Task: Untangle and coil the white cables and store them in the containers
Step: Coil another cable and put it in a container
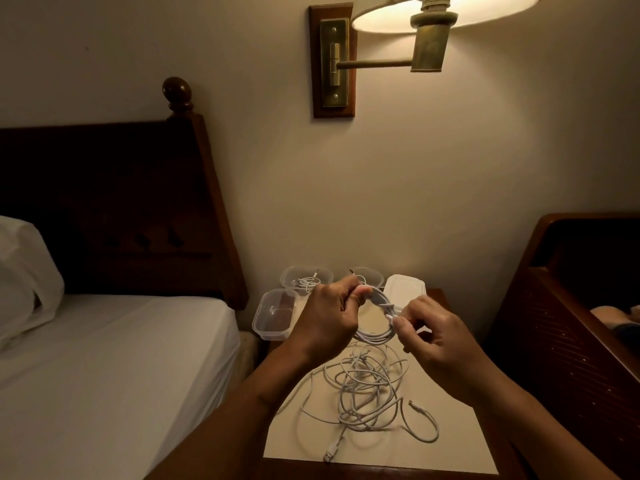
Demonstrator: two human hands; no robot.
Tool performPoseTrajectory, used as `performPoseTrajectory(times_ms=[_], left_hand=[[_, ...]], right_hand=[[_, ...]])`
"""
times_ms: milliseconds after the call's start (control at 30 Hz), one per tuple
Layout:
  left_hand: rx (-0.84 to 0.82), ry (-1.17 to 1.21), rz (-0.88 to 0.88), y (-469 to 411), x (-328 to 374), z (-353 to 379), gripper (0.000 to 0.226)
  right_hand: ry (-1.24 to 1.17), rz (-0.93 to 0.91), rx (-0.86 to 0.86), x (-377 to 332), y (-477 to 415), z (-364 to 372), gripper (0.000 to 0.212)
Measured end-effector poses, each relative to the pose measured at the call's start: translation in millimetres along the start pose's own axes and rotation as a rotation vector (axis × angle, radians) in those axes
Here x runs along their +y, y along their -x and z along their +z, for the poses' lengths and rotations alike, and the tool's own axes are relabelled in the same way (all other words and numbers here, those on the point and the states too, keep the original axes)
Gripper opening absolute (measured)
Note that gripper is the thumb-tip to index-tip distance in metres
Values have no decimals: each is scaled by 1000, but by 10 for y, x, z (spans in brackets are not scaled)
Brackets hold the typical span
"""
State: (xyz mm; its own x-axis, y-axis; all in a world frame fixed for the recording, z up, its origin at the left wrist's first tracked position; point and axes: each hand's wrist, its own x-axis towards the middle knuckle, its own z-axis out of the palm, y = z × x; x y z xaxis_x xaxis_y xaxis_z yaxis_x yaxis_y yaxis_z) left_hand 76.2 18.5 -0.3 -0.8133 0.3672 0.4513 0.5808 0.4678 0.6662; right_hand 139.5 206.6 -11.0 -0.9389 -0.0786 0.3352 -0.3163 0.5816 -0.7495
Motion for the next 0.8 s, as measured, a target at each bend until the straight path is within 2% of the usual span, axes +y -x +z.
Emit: performPoseTrajectory(times_ms=[33, 67, 167, 233, 367, 433, 567, 667, 733, 800], left_hand=[[-2, -4, 2, 9, 3, 5, 17], [-6, -12, 8, 18, 19, 8, 17], [-14, -49, 32, 46, 100, 18, 18], [-12, -49, 33, 49, 140, 29, 19], [-34, 26, 34, 36, 169, 20, 19], [-59, 48, 30, 31, 129, -17, 20], [-136, 61, 18, 20, 60, -69, 21], [-218, 102, -6, 7, 83, -95, 22], [-296, 154, -34, -11, 95, -155, 29], [-404, 175, -102, -50, 57, -248, 38]], right_hand=[[-21, 12, 35, 19, -5, 17, 12], [-37, 20, 50, 19, -9, 24, 14], [-5, 8, -12, -16, -33, 90, 51], [101, 6, -60, -48, -32, 221, 57], [396, -137, 166, -71, -32, 318, 46], [425, -213, 184, -79, -27, 279, 47], [382, -263, 189, -80, -21, 245, 42], [271, -236, 229, -49, -69, 233, 27], [206, -250, 254, -44, -87, 217, 14], [188, -284, 268, -30, -97, 190, 13]])
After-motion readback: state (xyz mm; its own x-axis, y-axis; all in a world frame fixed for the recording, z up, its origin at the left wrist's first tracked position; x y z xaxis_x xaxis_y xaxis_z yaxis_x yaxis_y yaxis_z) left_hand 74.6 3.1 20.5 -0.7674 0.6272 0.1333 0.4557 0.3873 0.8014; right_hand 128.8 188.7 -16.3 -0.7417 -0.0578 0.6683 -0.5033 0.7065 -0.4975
